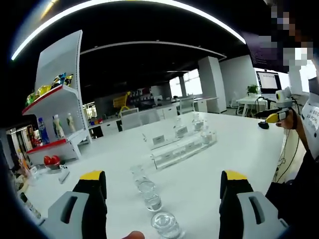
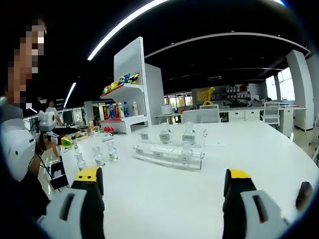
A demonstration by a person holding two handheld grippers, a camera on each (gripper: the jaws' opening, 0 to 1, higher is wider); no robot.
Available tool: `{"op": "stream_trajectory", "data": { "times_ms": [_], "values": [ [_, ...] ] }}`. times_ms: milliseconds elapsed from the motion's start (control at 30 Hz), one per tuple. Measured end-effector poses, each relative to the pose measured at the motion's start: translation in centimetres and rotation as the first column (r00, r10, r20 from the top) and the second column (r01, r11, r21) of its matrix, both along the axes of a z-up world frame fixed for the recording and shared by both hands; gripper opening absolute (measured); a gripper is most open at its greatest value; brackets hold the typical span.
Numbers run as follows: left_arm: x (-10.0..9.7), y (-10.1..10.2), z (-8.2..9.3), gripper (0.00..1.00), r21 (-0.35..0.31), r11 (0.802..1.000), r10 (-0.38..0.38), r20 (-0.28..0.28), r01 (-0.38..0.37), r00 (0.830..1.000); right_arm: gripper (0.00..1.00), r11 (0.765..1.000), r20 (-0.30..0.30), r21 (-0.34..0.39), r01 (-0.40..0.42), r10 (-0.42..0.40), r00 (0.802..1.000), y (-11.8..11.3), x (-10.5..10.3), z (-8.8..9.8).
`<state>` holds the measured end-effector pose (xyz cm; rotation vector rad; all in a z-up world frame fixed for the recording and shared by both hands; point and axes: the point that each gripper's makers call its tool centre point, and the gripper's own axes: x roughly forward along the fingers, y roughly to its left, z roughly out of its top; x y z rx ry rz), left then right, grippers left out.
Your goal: Identify the label on the chemical reagent bottle, grasp the chemical reagent bottle, and place it in the designated position on the reagent rack
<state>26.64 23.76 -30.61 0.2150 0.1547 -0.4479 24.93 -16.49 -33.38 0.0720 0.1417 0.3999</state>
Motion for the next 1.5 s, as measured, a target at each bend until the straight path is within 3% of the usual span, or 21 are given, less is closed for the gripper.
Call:
{"op": "stream_trajectory", "data": {
  "times_ms": [333,467,567,667,733,833,1033,1067,1133,1200,1400,1500],
  "values": [
    [0.4,0.3,0.4,0.95,0.03,1.0,0.001,0.005,-0.001,1.0,0.97,1.0,-0.012,-0.007,-0.001,0.001,1.0,0.1,0.1,-0.4],
    [0.9,0.5,1.7,0.95,0.064,0.998,-0.008,0.036,0.005,0.999,0.97,1.0,-0.015,-0.004,0.0,-0.001,1.0,0.0,0.2,-0.6],
    [1.7,1.0,3.0,0.95,0.08,0.997,-0.016,0.062,0.011,0.998,0.97,1.0,-0.016,-0.004,0.003,-0.003,1.0,0.0,0.3,-0.7],
    [2.9,0.8,3.7,0.94,0.089,0.991,-0.108,0.08,0.1,0.991,0.97,1.0,-0.013,0.0,0.003,-0.003,1.0,0.0,0.3,-0.8],
    [4.3,1.6,3.7,0.94,0.083,0.991,-0.112,0.074,0.106,0.991,0.97,1.0,-0.019,0.018,-0.004,0.005,1.0,0.1,0.3,-1.2],
    [6.8,2.8,2.8,0.93,0.125,0.988,-0.096,0.064,0.088,0.993,0.97,0.999,-0.044,0.036,-0.015,0.017,0.999,0.4,0.0,-1.9],
    [9.8,3.0,1.4,0.93,0.113,0.987,-0.113,0.018,0.11,0.993,0.97,1.0,-0.054,0.019,0.0,0.001,0.999,-0.1,-0.3,-2.2],
    [10.1,2.8,1.2,0.93,0.13,0.983,-0.136,0.019,0.133,0.991,0.97,1.0,-0.053,0.021,0.003,-0.002,0.999,-0.2,-0.3,-2.2],
    [10.3,1.6,1.1,0.92,0.162,0.954,-0.26,0.042,0.25,0.965,0.97,1.0,-0.052,0.024,0.008,-0.007,0.999,-0.3,-0.4,-2.1],
    [11.1,1.5,0.9,0.91,0.138,0.941,-0.318,0.046,0.31,0.947,0.97,1.0,-0.058,0.021,0.014,-0.013,0.998,-0.5,-0.3,-2.4],
    [14.5,2.7,0.1,0.84,0.109,0.938,-0.335,0.047,0.328,0.941,0.97,1.0,-0.079,0.013,0.018,-0.017,0.997,-0.6,-0.5,-3.3],
    [15.5,2.6,-1.8,0.83,0.104,0.927,-0.361,-0.009,0.36,0.933,0.97,1.0,-0.09,0.011,0.03,-0.028,0.996,-0.8,-0.4,-3.6]
  ]
}}
